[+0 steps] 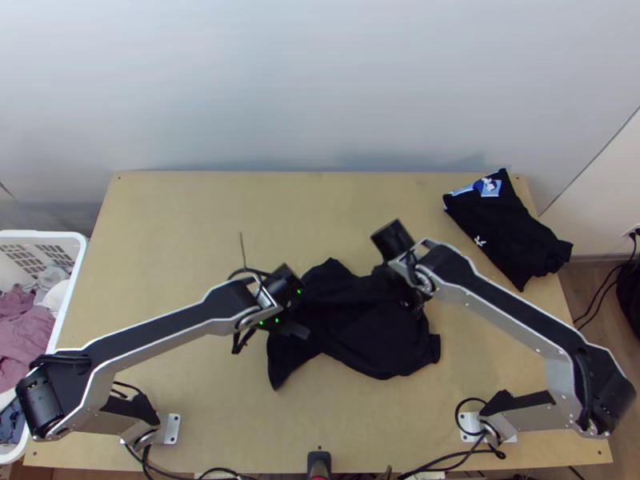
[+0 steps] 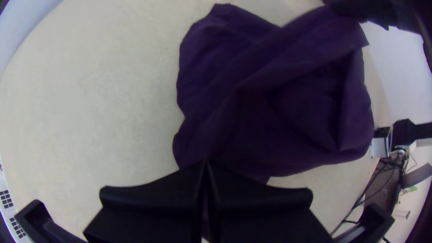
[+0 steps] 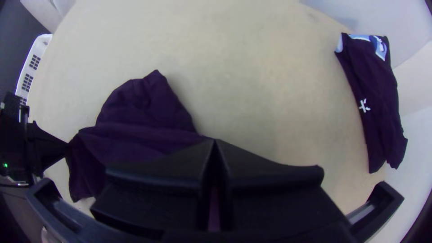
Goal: Fold the t-shirt
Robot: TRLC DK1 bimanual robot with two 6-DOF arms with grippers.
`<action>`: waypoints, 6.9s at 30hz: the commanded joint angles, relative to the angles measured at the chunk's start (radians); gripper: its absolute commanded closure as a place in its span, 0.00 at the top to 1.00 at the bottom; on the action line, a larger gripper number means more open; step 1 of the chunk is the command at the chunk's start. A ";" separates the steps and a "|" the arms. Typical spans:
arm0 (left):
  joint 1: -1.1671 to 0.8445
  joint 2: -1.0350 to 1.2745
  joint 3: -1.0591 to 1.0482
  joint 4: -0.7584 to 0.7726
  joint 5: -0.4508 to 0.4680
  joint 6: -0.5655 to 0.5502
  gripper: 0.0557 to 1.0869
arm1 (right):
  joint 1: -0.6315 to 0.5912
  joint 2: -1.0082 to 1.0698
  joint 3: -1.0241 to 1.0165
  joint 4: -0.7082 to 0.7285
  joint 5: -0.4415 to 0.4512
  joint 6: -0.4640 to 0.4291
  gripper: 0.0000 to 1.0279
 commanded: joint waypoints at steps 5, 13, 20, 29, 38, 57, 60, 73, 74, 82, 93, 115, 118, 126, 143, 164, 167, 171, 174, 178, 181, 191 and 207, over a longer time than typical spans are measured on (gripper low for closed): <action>0.223 -0.105 0.199 -0.050 -0.001 0.014 0.04 | -0.089 -0.055 0.293 -0.165 0.093 -0.023 0.03; 0.427 -0.168 0.449 -0.092 -0.014 0.014 0.04 | -0.088 -0.060 0.606 -0.240 0.249 -0.079 0.03; 0.559 -0.222 0.614 -0.124 -0.020 0.023 0.04 | -0.083 -0.058 0.777 -0.237 0.427 -0.156 0.03; 0.530 -0.346 0.677 -0.131 -0.031 0.028 0.04 | -0.051 -0.122 0.852 -0.226 0.568 -0.188 0.03; 0.519 -0.275 0.829 -0.081 -0.048 0.080 0.04 | -0.039 -0.162 0.876 -0.144 0.640 -0.282 0.03; 0.364 0.076 1.099 0.131 -0.212 0.160 0.04 | -0.174 -0.172 0.936 -0.012 0.729 -0.343 0.03; 0.327 0.101 1.099 0.166 -0.235 0.195 0.04 | -0.188 -0.178 0.935 -0.021 0.728 -0.343 0.03; 0.225 -0.199 0.435 -0.001 -0.043 0.163 0.04 | 0.082 -0.325 0.556 -0.473 0.488 -0.119 0.03; 0.212 -0.240 0.351 0.007 -0.035 0.166 0.04 | 0.092 -0.340 0.517 -0.492 0.450 -0.099 0.03; 0.189 -0.565 -0.180 0.019 -0.020 0.170 0.04 | 0.159 -0.377 0.323 -0.591 0.130 -0.003 0.03; 0.338 -0.993 -0.505 -0.150 -0.008 0.324 0.04 | 0.329 -0.343 0.298 -0.647 -0.139 0.051 0.03; 0.677 -0.505 -0.222 -0.019 0.226 0.081 0.48 | -0.086 -0.245 0.514 -0.473 -0.156 0.121 0.96; 0.659 -0.416 -0.111 -0.078 0.262 0.014 0.73 | -0.115 -0.279 0.444 -0.343 -0.154 0.065 0.96; 0.545 -0.370 0.036 -0.154 0.290 -0.063 0.95 | -0.220 -0.323 0.249 -0.248 -0.156 0.072 0.96; -0.012 -0.459 -0.103 -0.315 0.078 0.046 0.95 | -0.407 -0.402 -0.107 -0.032 -0.088 0.028 0.96; -0.443 -0.225 -0.011 -0.265 0.011 0.088 0.94 | -0.447 -0.397 -0.174 0.042 -0.041 0.063 0.96; -0.472 -0.191 -0.010 -0.265 0.012 0.098 0.94 | -0.462 -0.399 -0.182 0.042 -0.041 0.068 0.96; -0.498 -0.159 -0.014 -0.265 0.014 0.115 0.94 | -0.479 -0.400 -0.193 0.042 -0.041 0.072 0.96; -0.506 -0.140 -0.037 -0.268 0.018 0.143 0.94 | -0.484 -0.402 -0.191 0.042 -0.041 0.072 0.96; -0.506 -0.117 -0.074 -0.268 0.017 0.158 0.91 | -0.482 -0.402 -0.184 0.048 -0.041 0.072 0.96; -0.503 -0.102 -0.097 -0.248 0.009 0.158 0.90 | -0.442 -0.405 -0.171 0.042 -0.042 0.069 0.96; -0.493 -0.041 -0.146 -0.145 -0.044 0.121 0.84 | -0.381 -0.405 -0.150 -0.004 -0.047 0.063 0.96; -0.433 -0.163 -0.274 -0.046 -0.121 0.143 0.04 | -0.178 -0.385 -0.424 -0.105 -0.219 0.048 0.95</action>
